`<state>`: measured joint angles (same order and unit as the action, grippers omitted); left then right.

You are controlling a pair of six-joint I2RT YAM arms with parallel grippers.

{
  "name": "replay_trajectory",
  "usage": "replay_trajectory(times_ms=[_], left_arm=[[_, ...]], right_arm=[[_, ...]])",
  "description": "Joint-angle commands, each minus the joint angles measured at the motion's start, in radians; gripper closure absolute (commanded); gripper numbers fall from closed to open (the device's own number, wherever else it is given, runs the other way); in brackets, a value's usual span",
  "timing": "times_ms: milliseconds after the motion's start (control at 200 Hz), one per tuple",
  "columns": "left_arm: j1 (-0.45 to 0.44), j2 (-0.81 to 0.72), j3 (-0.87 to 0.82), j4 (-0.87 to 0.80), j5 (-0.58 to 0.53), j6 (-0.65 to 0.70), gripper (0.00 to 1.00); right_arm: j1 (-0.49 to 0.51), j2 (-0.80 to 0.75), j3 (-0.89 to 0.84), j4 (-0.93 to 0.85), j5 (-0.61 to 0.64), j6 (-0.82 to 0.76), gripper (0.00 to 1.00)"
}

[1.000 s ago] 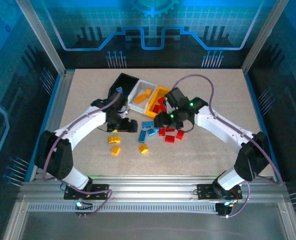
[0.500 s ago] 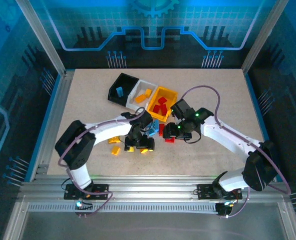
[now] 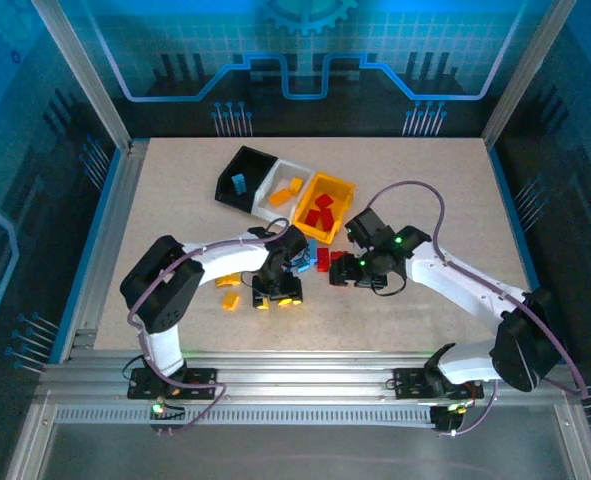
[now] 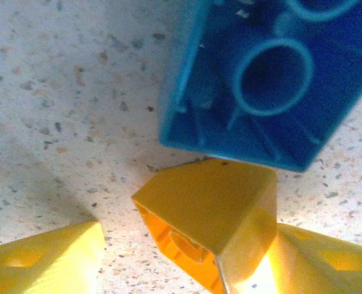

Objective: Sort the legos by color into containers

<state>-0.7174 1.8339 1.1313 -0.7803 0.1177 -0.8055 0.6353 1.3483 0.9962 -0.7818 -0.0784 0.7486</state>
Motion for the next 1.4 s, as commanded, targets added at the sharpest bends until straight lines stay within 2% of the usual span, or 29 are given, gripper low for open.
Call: replay_trajectory(times_ms=[0,280,515,670,795,1026,1231,1396], left_arm=[[-0.009,0.060,0.008,0.070,0.045,-0.010,0.35],[0.017,0.079,0.038,0.062,0.048,0.035,0.58],[0.033,0.040,0.038,0.043,0.043,0.073,0.59],[0.039,-0.044,0.045,-0.006,0.027,0.103,0.59],[0.078,-0.101,0.081,-0.058,0.021,0.135,0.59],[0.192,-0.094,0.277,-0.128,0.027,0.221,0.58],[0.282,0.063,0.532,-0.155,0.057,0.267,0.58],[0.321,0.221,0.741,-0.162,0.091,0.266,0.58]], right_arm=[[-0.002,-0.013,-0.005,0.021,0.002,0.013,0.36],[-0.002,0.027,0.038,0.013,-0.006,-0.012,0.36],[-0.002,0.043,0.053,0.005,-0.006,-0.025,0.36],[-0.005,0.051,0.057,0.003,-0.003,-0.031,0.36],[-0.008,0.053,0.055,0.006,-0.005,-0.031,0.36],[-0.025,0.041,0.055,-0.005,-0.003,-0.034,0.36],[-0.048,0.013,0.046,-0.022,-0.004,-0.041,0.36],[-0.073,-0.016,0.021,-0.025,-0.010,-0.042,0.36]])
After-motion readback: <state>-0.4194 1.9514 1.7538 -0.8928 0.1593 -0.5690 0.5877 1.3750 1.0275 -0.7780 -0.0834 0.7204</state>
